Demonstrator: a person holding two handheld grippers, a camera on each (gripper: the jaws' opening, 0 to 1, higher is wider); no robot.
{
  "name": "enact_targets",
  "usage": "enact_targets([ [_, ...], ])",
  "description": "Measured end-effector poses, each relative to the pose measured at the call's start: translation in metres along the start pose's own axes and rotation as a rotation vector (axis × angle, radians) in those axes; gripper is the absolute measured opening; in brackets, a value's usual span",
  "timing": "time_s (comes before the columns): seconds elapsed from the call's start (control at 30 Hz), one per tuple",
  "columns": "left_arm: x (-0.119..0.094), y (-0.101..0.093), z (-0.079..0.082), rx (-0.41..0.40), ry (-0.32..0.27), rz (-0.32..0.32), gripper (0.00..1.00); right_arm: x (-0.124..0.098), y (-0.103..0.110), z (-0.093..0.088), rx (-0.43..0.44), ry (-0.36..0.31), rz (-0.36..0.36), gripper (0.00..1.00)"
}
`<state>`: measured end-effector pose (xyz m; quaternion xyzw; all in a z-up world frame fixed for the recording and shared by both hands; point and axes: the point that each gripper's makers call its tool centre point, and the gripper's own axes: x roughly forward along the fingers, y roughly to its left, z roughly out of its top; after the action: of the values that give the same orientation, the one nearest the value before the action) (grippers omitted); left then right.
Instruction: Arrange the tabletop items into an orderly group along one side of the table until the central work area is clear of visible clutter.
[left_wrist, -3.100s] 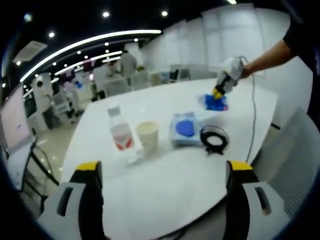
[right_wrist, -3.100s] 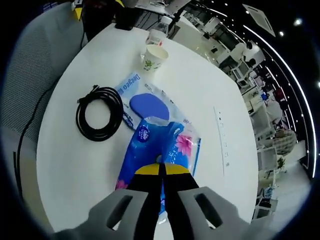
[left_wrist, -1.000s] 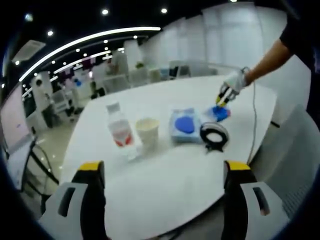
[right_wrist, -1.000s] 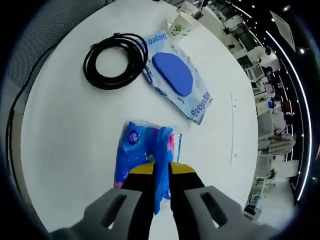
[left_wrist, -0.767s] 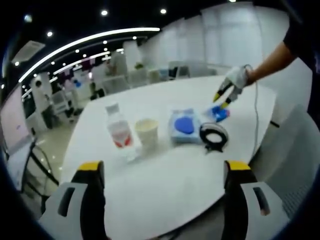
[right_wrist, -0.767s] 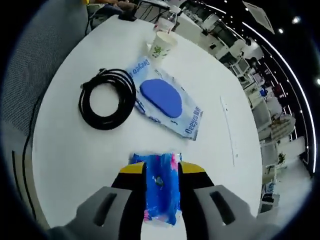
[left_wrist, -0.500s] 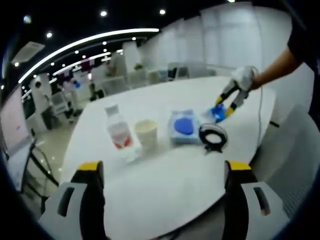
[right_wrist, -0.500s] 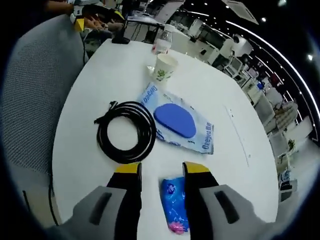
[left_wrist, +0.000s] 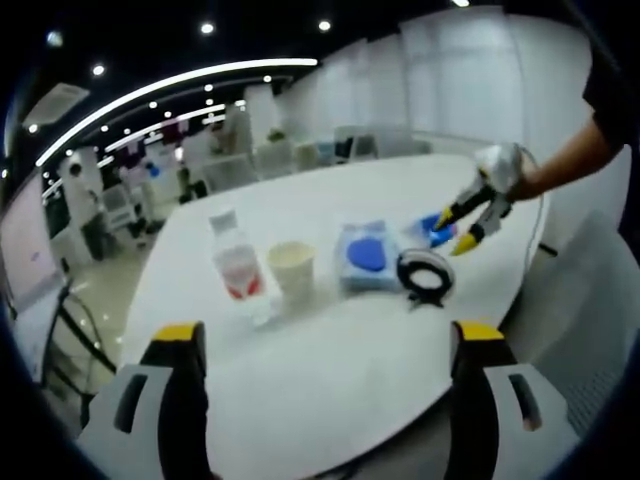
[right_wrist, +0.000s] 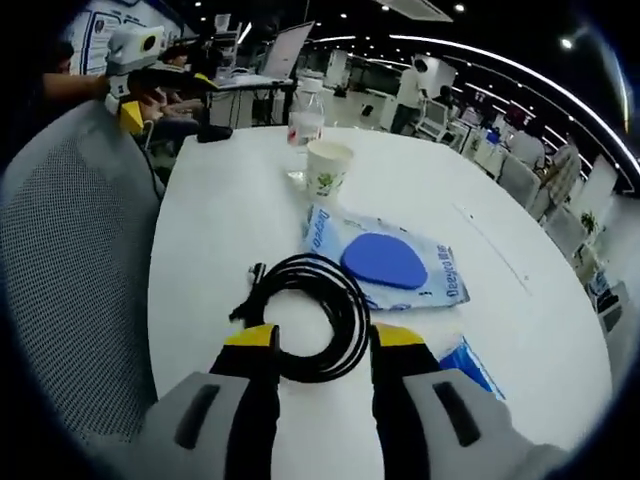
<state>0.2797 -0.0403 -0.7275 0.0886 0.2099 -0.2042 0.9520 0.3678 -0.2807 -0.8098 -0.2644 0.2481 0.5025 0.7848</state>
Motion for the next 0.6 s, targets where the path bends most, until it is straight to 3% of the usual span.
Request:
enact_targets([
  [0.27,0.000,0.000,0.001,-0.002,-0.003,-0.001,0.98,0.015,0.019,0.007,0.089,-0.030,0.026,0.35],
  [0.6,0.000,0.000,0.002,-0.001,-0.007,-0.004,0.97,0.038,0.039,-0.001,0.178,-0.009,0.063,0.32],
])
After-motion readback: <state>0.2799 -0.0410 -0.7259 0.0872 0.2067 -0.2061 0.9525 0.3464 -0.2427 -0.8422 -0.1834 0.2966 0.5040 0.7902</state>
